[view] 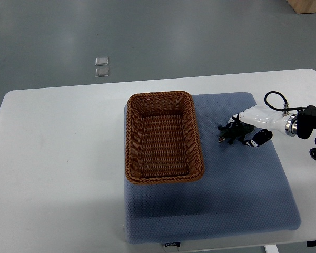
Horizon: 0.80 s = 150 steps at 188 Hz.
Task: Place crocodile in brown basket with right hand
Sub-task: 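Close the right hand fingers around the crocodile and lift it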
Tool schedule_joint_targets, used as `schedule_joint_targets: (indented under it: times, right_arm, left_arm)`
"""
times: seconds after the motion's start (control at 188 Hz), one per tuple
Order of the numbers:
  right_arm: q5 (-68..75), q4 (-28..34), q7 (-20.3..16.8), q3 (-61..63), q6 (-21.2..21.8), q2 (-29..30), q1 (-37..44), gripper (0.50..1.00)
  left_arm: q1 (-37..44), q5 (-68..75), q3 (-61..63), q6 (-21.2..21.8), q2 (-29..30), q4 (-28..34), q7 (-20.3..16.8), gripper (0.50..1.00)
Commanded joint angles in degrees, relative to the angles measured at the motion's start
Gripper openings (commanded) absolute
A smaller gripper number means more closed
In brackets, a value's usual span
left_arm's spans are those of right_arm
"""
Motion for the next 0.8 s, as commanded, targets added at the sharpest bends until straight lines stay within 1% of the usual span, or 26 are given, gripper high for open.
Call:
schedule_joint_targets:
  times: [0.0,0.112,0.138,0.175,0.282,0.314,0.792]
  right_arm:
    - [0.0,-0.2,0.0,-0.1,-0.1,0.0,0.1,0.660]
    - [-0.1,-0.3,0.0,-0.1,-0.1,0.0,0.1,0.611]
    - [-0.1,-0.3,0.0,-0.1,-0.1,0.0,0.1,0.588]
    - [-0.1,-0.3,0.0,-0.1,-0.1,0.0,0.1,0.576]
    - [0.0,-0.8,0.0,-0.1,-1.0,0.0,0.4,0.509]
    - [0.0,-0.8,0.0,-0.1,-1.1,0.0,0.4,0.500]
    - [0.6,-1.2,0.1,0.4,-3.7,-0.6,0.6,0.500]
  left_arm:
    - [0.0,0.0,0.0,0.0,0.0,0.0,0.0,1.000]
    - [0.0,0.0,0.0,0.0,0.0,0.0,0.0,1.000]
    - [0.0,0.0,0.0,0.0,0.0,0.0,0.0,1.000]
    - [0.0,0.0,0.0,0.0,0.0,0.0,0.0,1.000]
    - [0.0,0.0,0.0,0.0,0.0,0.0,0.0,1.000]
    - [0.0,0.0,0.0,0.0,0.0,0.0,0.0,1.000]
    - [0.0,0.0,0.0,0.0,0.0,0.0,0.0,1.000]
